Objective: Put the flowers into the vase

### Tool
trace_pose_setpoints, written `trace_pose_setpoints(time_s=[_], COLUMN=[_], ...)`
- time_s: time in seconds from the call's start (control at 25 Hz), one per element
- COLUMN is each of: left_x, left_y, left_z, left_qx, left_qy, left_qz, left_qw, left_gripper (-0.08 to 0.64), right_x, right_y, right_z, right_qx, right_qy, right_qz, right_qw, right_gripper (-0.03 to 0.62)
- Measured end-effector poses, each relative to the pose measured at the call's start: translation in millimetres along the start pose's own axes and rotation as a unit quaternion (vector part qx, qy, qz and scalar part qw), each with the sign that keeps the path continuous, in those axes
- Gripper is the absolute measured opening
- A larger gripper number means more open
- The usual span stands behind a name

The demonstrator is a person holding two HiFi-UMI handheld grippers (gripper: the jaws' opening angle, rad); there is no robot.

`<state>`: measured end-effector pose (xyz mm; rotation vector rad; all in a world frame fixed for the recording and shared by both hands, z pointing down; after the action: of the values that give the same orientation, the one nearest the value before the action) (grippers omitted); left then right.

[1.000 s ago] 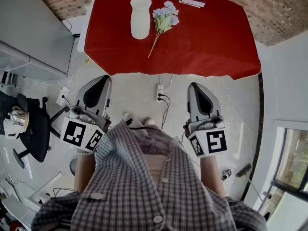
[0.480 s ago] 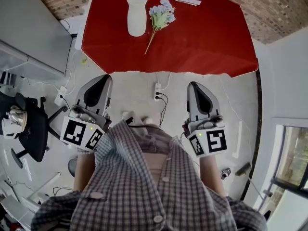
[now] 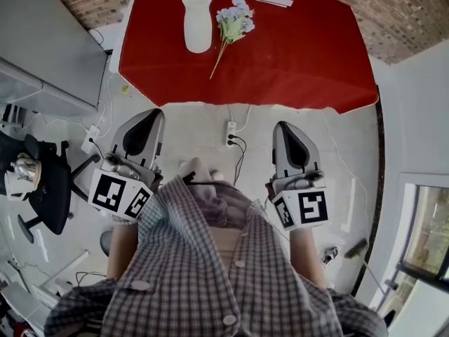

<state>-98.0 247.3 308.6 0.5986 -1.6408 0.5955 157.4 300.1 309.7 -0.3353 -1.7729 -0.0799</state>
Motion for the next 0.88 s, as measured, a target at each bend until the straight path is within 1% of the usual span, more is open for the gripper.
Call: trace_pose_setpoints(time_s=[0.2,0.48,0.68,0.88], left_x=[2.2,6.4,11.2,13.6], left_y=[-1.1,-18.2,-43.3,-78.4], left_z=[-1.1,8.5,24.3,44.2], left_qx=[-0.003,0.002,0.015,0.030], left_qy=[-0.002,0.003,0.009,0.014], left_qz=[0.007,0.008,0.008,0.012], left_qw=[1.0000,1.0000,0.9998,0.9994], left_gripper=[0.005,0.006,0.006,0.006], right_x=[1.4,-1.9,-3.4,-10.6], right_y=[-0.9,-15.3,-35.8,-69.6], right_z=[-3.3,-13.8,-21.4,-34.9], right_qx=[-0.007,0.007,0.022,0.034], right_qy=[-0.009,-0.011,-0.010,-0.011], right_qz=[0.000,0.001,0.007,0.014], right_qw=[1.000,1.000,1.000,0.999], right_gripper=[0.006,0.006,0.006,0.006])
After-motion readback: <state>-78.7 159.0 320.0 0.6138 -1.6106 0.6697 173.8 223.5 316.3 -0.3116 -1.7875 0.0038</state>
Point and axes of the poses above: the fingertips, and each gripper's own axes: y backward along the fingers, z to its left, x out of its underside, the point moved 4 cm from there along y, backward along the fingers, and after that the axes turned 14 degrees about -y, right-handed, at the moved point
